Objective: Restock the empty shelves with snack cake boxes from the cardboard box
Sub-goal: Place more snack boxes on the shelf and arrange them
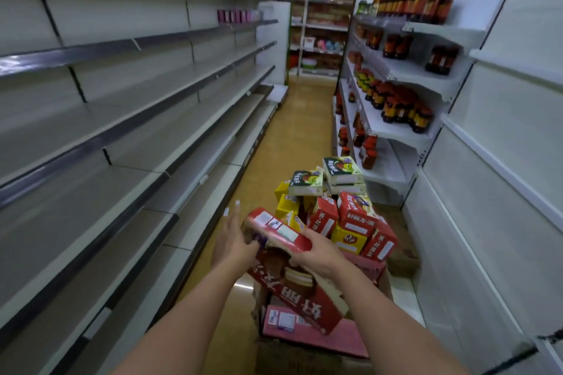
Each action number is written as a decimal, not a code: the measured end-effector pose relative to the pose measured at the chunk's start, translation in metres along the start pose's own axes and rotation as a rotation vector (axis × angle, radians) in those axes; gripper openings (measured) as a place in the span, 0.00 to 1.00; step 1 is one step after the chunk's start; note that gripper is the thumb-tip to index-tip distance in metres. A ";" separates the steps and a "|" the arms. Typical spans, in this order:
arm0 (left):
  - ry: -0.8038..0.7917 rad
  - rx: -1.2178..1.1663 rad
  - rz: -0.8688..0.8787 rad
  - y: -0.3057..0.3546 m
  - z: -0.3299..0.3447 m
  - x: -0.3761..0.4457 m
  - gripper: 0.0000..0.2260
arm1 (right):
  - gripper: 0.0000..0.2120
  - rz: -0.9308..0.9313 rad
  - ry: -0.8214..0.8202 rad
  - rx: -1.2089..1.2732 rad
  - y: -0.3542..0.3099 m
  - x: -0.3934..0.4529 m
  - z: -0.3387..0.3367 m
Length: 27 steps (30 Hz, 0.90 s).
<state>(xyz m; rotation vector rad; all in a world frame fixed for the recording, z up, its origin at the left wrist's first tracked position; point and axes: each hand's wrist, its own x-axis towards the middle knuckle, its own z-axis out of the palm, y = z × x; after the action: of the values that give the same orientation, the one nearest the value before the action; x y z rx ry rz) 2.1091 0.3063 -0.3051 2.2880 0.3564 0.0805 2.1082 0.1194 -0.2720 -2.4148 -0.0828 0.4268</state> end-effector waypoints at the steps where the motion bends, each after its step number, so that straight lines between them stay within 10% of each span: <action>1: 0.040 -0.071 -0.053 -0.005 -0.007 -0.004 0.42 | 0.30 0.006 0.001 0.142 -0.007 0.000 0.002; 7: -0.021 -0.633 -0.379 -0.036 -0.041 -0.027 0.42 | 0.26 0.029 -0.099 0.717 -0.049 0.012 0.036; 14: -0.020 -0.861 -0.366 -0.054 -0.100 -0.038 0.23 | 0.30 0.128 -0.305 0.984 -0.106 0.023 0.090; 27: 0.376 -0.533 -0.400 -0.105 -0.221 -0.027 0.24 | 0.23 0.075 -0.299 1.092 -0.234 0.033 0.167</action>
<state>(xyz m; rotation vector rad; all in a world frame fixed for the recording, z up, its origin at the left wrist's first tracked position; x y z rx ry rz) 2.0216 0.5244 -0.2314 1.6357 0.8684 0.3586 2.0971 0.4078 -0.2531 -1.2764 0.0941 0.6501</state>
